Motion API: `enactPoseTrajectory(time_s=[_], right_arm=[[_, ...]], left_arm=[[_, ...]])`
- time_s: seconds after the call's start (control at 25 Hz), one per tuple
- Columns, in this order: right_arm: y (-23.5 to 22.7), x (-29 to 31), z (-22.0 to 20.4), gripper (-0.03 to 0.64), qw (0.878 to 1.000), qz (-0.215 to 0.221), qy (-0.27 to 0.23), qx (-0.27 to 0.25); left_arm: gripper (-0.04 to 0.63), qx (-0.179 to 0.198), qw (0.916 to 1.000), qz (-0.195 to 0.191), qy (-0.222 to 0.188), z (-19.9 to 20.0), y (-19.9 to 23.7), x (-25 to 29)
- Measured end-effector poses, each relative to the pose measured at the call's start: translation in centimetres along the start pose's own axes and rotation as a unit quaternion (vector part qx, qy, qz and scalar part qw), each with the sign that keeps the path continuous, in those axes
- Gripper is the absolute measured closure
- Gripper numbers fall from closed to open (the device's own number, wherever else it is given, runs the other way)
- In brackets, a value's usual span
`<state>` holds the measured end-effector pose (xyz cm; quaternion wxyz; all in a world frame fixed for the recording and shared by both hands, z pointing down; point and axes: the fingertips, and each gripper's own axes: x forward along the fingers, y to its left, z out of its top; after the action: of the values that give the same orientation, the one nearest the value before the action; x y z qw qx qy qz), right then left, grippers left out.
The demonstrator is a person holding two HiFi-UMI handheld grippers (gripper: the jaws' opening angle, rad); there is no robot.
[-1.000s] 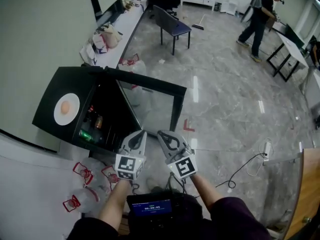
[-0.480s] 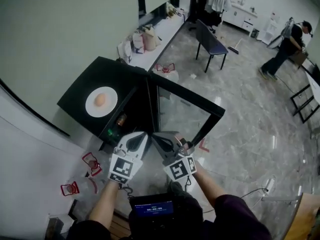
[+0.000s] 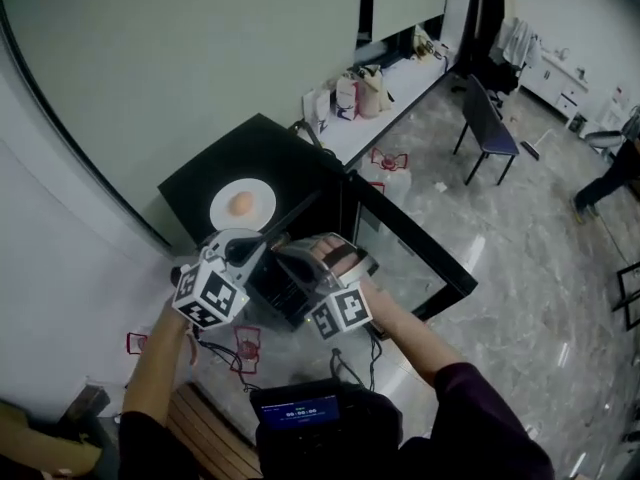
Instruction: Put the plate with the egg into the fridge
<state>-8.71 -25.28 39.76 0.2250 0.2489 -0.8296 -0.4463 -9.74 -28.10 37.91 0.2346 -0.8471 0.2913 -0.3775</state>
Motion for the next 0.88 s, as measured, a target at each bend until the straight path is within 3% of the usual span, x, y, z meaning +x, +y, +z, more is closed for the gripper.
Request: enactPoseTrajectory(time_s=[0.2, 0.32, 0.52, 0.64, 0.88], right_arm=[[-0.6, 2.8, 0.8, 0.586, 0.998, 0.046, 0.006, -0.038], [-0.3, 3.8, 0.0, 0.543, 0.996, 0.064, 0.024, -0.053], [-0.9, 4.9, -0.9, 0.529, 0.995, 0.06, 0.047, -0.068], [-1.3, 5.5, -1.4, 0.529, 0.994, 0.053, 0.06, -0.072], [-1.2, 6.3, -2.6, 0.529, 0.992, 0.048, 0.078, -0.084]], left_arm=[[0.58, 0.007, 0.9948, -0.047, 0.09, -4.9, 4.5, -0.8], [0.498, -0.003, 0.9878, -0.062, 0.143, -8.1, 7.9, -0.2], [0.46, -0.012, 0.9775, -0.029, 0.209, -12.2, 14.7, 2.5], [0.46, -0.028, 0.9723, -0.013, 0.232, -14.2, 17.0, 4.5], [0.46, -0.053, 0.9667, -0.047, 0.246, -16.7, 16.3, 6.9]])
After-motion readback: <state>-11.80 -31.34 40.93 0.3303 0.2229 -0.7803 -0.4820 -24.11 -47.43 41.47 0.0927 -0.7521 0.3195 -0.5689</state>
